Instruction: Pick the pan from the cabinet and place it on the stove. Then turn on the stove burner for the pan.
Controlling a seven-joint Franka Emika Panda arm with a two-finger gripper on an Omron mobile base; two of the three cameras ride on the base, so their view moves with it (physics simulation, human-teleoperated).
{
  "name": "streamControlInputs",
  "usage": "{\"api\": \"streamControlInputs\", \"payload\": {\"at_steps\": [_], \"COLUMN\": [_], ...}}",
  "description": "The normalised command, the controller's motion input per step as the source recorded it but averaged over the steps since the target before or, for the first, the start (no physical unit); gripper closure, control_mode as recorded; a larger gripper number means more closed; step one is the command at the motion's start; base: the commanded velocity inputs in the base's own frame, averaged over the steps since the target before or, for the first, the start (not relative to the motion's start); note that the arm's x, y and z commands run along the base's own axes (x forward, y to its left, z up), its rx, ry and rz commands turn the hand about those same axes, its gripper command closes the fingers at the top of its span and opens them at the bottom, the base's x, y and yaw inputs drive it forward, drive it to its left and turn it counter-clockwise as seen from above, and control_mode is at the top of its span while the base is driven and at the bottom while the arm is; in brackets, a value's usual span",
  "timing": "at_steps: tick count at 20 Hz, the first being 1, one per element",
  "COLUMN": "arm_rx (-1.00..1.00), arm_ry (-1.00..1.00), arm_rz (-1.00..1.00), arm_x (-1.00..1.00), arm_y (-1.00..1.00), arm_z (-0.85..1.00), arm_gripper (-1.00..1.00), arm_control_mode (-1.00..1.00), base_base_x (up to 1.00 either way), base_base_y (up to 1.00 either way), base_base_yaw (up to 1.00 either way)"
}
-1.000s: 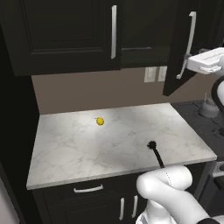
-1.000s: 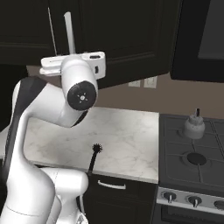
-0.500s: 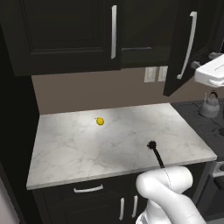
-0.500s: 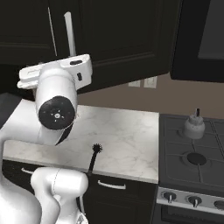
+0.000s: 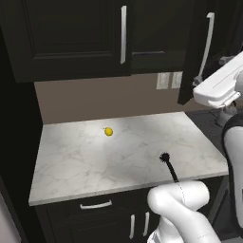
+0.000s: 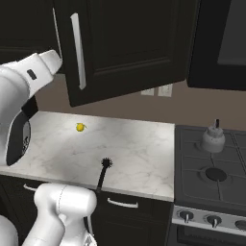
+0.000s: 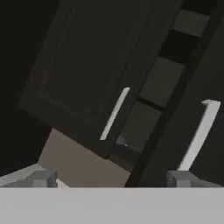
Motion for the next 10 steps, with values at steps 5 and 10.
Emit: {"api": "streamControlInputs", "payload": {"at_steps": [5, 10], "arm_rx": [-0.35, -0.32], "arm_ry": [0.12, 0.21], "arm_rz": [-0.24, -0.23], "arm_x": [0.07, 0.48], "arm_y": [0.65, 0.55], "arm_z": [-0.08, -0.29], "arm_gripper": [-1.00, -1.00], "arm_control_mode": [-1.00, -1.00], "base_base_x": [0.00, 0.00], "base_base_y": [0.00, 0.00], "base_base_yaw": [0.00, 0.00]}}
